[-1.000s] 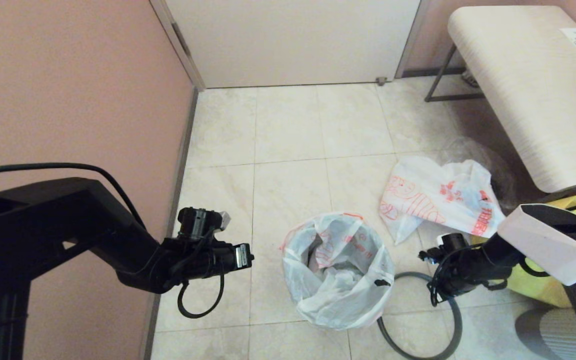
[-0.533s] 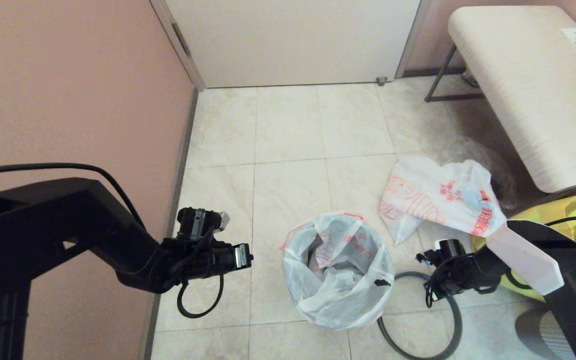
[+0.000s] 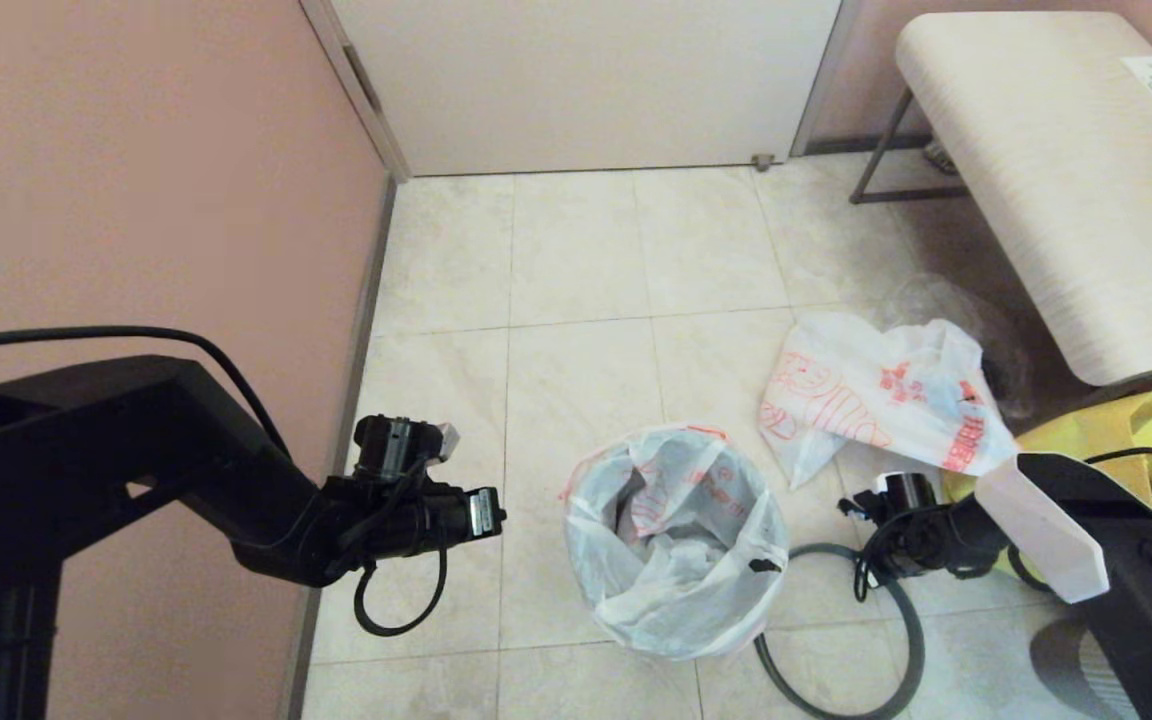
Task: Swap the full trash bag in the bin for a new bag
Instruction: Place the trash can ring on the trash can
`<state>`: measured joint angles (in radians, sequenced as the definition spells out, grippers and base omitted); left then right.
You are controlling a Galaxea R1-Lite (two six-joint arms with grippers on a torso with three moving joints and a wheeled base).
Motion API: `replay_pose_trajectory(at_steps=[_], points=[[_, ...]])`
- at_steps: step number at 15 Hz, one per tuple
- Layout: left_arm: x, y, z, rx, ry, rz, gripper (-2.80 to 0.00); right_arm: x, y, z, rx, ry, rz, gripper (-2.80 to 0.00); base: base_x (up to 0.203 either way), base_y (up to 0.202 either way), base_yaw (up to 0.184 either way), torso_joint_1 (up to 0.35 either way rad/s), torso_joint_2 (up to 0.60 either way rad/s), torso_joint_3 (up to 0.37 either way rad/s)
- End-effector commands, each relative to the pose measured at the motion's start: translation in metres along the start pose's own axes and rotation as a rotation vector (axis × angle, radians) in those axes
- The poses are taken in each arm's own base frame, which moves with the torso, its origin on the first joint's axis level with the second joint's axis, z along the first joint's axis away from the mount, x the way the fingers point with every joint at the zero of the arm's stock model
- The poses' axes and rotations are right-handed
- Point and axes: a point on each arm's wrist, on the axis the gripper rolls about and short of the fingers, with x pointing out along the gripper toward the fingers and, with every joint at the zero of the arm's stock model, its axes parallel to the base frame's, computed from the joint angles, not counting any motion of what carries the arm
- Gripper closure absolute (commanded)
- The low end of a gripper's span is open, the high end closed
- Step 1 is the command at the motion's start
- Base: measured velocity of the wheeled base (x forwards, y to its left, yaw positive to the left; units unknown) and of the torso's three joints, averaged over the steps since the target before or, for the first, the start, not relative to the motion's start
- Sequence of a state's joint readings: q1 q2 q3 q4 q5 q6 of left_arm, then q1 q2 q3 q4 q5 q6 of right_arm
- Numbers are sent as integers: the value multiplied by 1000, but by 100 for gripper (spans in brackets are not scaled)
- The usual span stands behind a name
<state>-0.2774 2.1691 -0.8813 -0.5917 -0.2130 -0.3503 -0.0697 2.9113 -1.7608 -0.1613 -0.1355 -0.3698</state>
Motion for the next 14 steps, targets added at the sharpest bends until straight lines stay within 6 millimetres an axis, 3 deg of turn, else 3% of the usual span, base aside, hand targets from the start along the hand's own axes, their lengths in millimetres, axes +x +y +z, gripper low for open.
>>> replay_pose_trajectory(at_steps=[1, 5, 7, 9, 14], points=[[0, 0, 0, -2, -2, -2, 0, 7, 0, -6, 1, 24, 5, 0, 0, 0, 0, 0, 0, 0], [2, 1, 0, -2, -9, 0, 0, -3, -1, -9, 5, 47, 2, 0, 0, 0, 0, 0, 0, 0], [3, 3, 0, -2, -27, 10, 0, -33, -6, -7, 18, 57, -8, 0, 0, 0, 0, 0, 0, 0], [3, 3, 0, -2, -25, 10, 0, -85, -17, 4, 39, 9, -31, 0, 0, 0, 0, 0, 0, 0], [0, 3, -1, -1, -25, 9, 0, -254, -48, 35, 104, -255, -120, 0, 0, 0, 0, 0, 0, 0]])
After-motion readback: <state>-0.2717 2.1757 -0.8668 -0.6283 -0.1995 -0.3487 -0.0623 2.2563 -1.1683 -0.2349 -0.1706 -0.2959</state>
